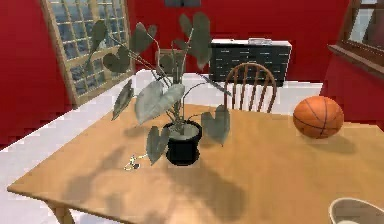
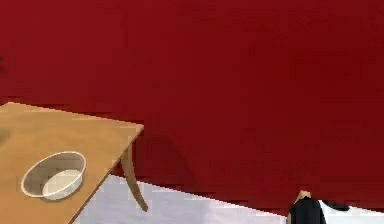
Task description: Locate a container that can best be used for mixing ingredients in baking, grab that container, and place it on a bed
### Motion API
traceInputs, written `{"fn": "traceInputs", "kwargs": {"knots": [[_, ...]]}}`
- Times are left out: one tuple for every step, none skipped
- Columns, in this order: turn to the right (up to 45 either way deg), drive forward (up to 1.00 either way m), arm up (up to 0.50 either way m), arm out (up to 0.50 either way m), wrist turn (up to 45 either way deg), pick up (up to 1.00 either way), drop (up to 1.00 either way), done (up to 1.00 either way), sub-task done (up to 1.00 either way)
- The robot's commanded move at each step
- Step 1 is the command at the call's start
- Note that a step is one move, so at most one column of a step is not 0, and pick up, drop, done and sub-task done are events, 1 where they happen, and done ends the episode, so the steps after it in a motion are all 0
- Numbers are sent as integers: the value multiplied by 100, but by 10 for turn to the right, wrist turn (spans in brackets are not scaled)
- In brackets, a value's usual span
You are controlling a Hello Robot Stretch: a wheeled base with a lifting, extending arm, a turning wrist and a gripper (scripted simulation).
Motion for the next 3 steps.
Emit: {"fn": "traceInputs", "kwargs": {"knots": [[-330,0,0,0,0,0,0,0,0],[0,0,50,0,0,0,0,0,0],[0,0,38,0,0,0,0,0,0]]}}
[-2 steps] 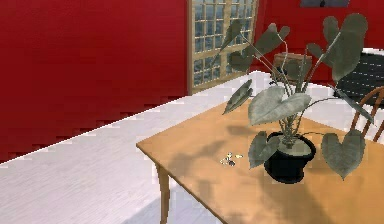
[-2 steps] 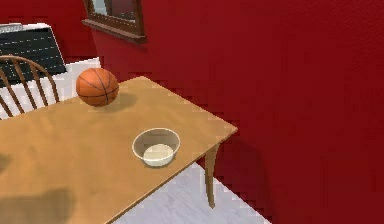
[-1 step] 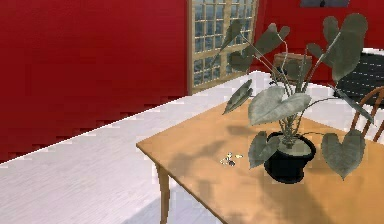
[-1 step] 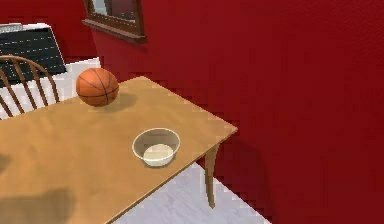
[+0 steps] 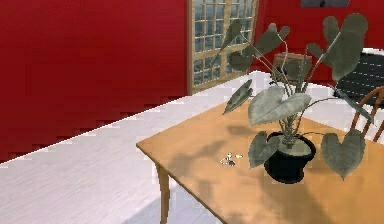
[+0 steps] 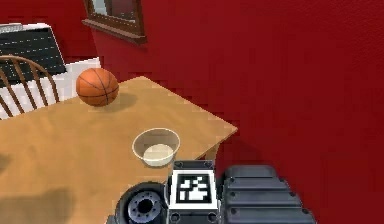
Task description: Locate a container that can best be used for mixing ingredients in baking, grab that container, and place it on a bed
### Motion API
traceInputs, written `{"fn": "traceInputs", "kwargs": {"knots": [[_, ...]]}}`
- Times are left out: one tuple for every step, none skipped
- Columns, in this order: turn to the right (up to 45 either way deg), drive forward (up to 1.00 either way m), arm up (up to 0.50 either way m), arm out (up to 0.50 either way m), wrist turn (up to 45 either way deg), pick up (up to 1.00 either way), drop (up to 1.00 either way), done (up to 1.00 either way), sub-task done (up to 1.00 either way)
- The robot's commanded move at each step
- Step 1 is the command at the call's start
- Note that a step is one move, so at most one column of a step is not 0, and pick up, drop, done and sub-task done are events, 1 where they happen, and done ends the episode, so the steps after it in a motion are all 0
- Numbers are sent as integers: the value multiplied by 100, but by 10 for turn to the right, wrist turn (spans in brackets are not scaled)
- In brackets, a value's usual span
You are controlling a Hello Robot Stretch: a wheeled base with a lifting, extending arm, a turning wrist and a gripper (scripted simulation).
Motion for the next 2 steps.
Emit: {"fn": "traceInputs", "kwargs": {"knots": [[0,0,0,26,0,0,0,0,0],[0,0,0,0,450,0,0,0,0]]}}
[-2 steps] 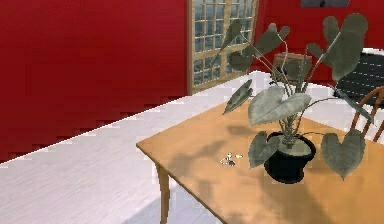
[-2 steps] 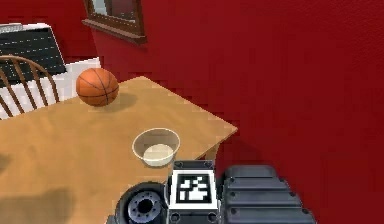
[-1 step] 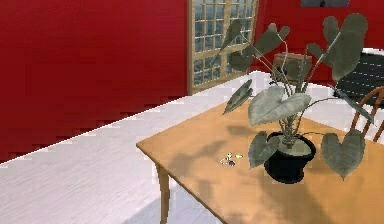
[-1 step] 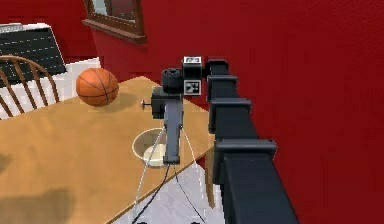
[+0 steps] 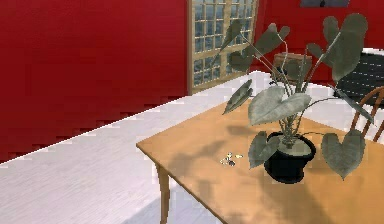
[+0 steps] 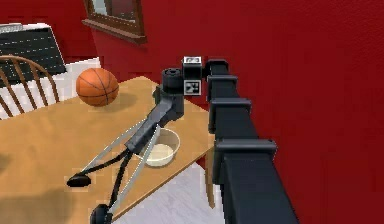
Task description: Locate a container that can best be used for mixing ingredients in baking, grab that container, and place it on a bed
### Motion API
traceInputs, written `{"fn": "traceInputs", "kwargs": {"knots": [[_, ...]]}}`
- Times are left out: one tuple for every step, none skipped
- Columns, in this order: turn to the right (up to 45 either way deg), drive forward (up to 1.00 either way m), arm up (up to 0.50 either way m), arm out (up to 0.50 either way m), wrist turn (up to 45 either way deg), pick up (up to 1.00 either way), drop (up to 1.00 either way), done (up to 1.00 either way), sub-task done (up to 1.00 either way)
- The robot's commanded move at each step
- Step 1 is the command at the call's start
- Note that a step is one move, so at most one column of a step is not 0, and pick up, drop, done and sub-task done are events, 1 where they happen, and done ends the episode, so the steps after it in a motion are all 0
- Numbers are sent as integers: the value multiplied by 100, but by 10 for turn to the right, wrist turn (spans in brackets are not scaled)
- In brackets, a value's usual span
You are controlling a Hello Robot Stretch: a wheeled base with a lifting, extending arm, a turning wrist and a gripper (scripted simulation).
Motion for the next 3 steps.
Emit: {"fn": "traceInputs", "kwargs": {"knots": [[0,0,0,0,450,0,0,0,0],[0,0,0,0,450,0,0,0,0],[0,0,0,0,210,0,0,0,0]]}}
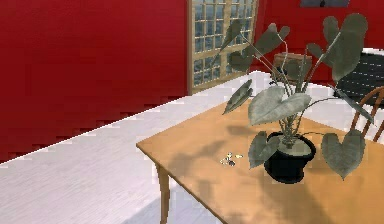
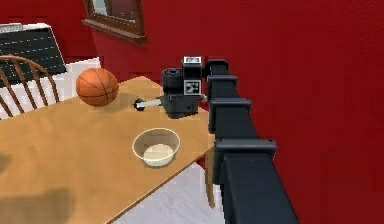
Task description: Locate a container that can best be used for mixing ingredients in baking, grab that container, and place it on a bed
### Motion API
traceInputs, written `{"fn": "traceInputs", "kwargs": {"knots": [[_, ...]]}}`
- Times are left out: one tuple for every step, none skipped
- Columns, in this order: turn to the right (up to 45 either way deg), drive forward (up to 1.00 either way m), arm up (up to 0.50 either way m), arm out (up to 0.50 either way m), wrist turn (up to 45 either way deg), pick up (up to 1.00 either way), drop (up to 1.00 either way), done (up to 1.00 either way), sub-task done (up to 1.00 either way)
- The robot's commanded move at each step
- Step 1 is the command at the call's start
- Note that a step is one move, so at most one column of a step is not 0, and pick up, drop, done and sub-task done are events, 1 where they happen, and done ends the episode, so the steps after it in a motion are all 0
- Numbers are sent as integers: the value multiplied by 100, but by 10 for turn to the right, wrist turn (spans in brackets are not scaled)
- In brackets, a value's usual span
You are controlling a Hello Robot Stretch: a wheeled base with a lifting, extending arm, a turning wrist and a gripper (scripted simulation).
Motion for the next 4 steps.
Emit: {"fn": "traceInputs", "kwargs": {"knots": [[0,0,-24,0,0,0,0,0,0],[0,0,0,0,0,100,0,0,0],[0,0,10,0,0,0,0,0,0],[0,0,14,0,0,0,0,0,0]]}}
